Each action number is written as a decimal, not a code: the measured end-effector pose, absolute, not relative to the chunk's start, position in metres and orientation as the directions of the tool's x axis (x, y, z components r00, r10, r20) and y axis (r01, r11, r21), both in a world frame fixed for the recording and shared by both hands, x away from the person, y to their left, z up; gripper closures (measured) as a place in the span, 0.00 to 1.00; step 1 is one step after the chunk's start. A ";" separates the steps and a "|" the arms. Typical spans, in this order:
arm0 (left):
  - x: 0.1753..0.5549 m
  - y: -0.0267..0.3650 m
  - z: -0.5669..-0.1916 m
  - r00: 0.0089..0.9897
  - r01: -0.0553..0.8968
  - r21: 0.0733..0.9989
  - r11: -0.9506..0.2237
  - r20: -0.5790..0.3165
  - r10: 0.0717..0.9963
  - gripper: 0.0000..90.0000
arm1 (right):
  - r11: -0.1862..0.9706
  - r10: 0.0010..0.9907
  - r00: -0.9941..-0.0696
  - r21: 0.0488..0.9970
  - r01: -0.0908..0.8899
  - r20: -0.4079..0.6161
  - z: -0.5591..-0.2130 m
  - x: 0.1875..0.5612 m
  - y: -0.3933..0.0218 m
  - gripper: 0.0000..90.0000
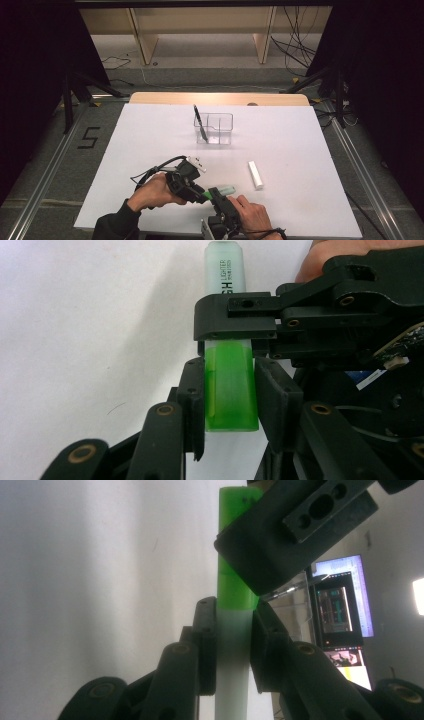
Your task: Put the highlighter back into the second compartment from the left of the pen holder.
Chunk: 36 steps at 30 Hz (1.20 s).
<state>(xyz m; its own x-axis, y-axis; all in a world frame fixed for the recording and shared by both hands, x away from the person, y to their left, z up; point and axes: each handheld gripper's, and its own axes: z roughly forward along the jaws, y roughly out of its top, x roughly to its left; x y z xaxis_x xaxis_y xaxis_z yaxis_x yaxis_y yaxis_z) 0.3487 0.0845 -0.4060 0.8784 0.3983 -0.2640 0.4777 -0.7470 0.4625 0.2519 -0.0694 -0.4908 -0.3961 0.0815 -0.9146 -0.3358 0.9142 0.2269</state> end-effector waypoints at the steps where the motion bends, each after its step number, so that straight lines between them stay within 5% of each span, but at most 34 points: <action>1: 0.349 0.085 -0.406 0.877 0.481 0.465 -0.743 -0.266 0.401 0.74 | 0.915 0.079 -0.393 0.223 -0.337 -0.916 -0.491 0.252 -0.069 0.86; 5: 0.349 0.085 -0.406 0.882 0.471 0.473 -0.744 -0.257 0.395 0.72 | 0.915 0.087 -0.390 0.228 -0.333 -0.917 -0.491 0.252 -0.070 0.86; 8: 0.347 0.087 -0.404 0.887 0.463 0.476 -0.748 -0.242 0.394 0.58 | 0.917 0.081 -0.383 0.219 -0.333 -0.920 -0.490 0.253 -0.072 0.86; 24: 0.349 0.127 -0.395 0.876 0.462 0.602 -0.651 -0.198 0.439 0.26 | 0.903 0.177 -0.401 0.311 -0.297 -0.899 -0.478 0.261 -0.090 0.86; 36: 0.353 0.143 -0.410 0.840 0.435 0.776 -0.458 -0.165 0.517 0.18 | 0.784 0.431 -0.539 0.596 -0.173 -0.724 -0.454 0.278 -0.113 0.86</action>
